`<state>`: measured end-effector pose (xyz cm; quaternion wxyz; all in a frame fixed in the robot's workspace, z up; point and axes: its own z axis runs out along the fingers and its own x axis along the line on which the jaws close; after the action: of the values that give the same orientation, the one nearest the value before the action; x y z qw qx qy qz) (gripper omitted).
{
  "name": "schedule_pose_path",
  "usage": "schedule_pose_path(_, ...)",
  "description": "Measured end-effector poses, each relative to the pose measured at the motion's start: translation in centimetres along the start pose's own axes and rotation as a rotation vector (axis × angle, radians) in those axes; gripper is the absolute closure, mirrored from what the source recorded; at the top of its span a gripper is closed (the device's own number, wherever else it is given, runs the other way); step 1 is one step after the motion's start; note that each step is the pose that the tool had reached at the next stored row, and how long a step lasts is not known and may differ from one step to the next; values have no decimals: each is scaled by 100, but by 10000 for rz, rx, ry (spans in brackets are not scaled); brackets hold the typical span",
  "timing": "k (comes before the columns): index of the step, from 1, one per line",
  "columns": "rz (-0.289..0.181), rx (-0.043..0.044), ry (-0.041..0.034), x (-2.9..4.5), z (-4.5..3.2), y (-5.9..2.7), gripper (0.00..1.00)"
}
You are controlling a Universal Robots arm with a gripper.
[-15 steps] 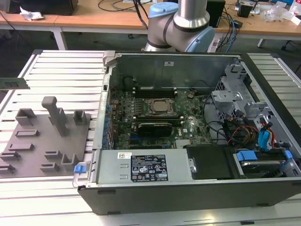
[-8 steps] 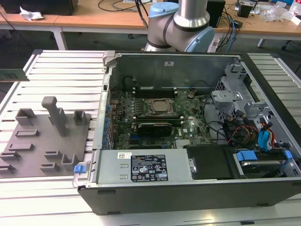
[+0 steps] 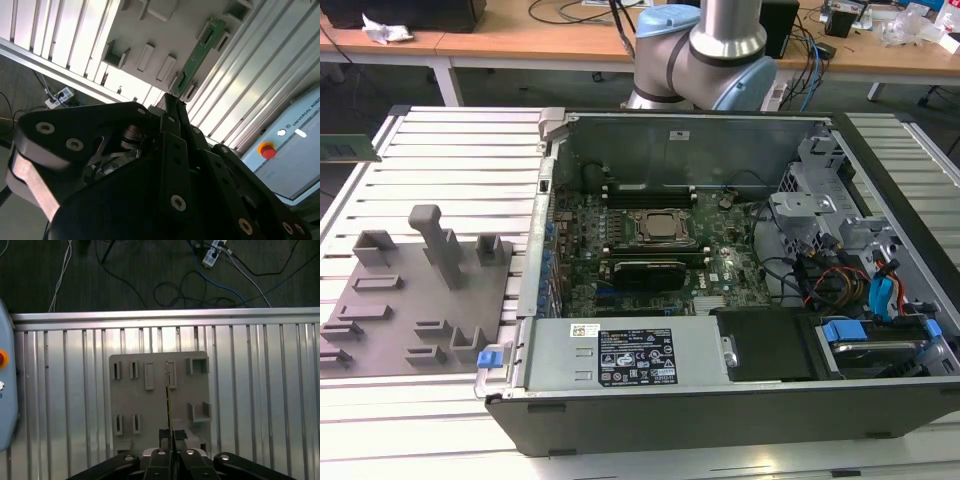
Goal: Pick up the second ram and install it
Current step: 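Pick up the second ram and move it above second insertion slot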
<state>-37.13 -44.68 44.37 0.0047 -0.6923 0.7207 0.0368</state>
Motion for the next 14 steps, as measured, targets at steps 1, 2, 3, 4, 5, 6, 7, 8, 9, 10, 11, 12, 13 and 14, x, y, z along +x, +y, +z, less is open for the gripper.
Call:
schedule_pose_path(1,0,0,0,-1,0,-24,87)
schedule_pose_path(2,1,0,0,-3,-1,-69,87)
schedule_pose_path(3,1,1,0,-5,-3,-119,87)
schedule_pose_path(4,0,0,1,-7,-5,-165,87)
schedule_pose_path(5,-1,0,1,-8,-6,-191,87)
schedule_pose_path(6,0,1,0,-9,-7,-226,87)
schedule_pose_path(7,1,0,0,-10,-8,-252,87)
schedule_pose_path(8,1,1,0,-12,-9,-281,87)
schedule_pose_path(9,1,-1,1,-14,-12,-323,87)
schedule_pose_path(10,1,0,1,-15,-12,-352,87)
schedule_pose_path(11,0,0,1,-16,-14,-378,87)
schedule_pose_path(12,0,0,1,-17,-15,-413,87)
schedule_pose_path(13,-1,0,0,-18,-15,-437,87)
schedule_pose_path(14,-1,0,0,-19,-17,-464,87)
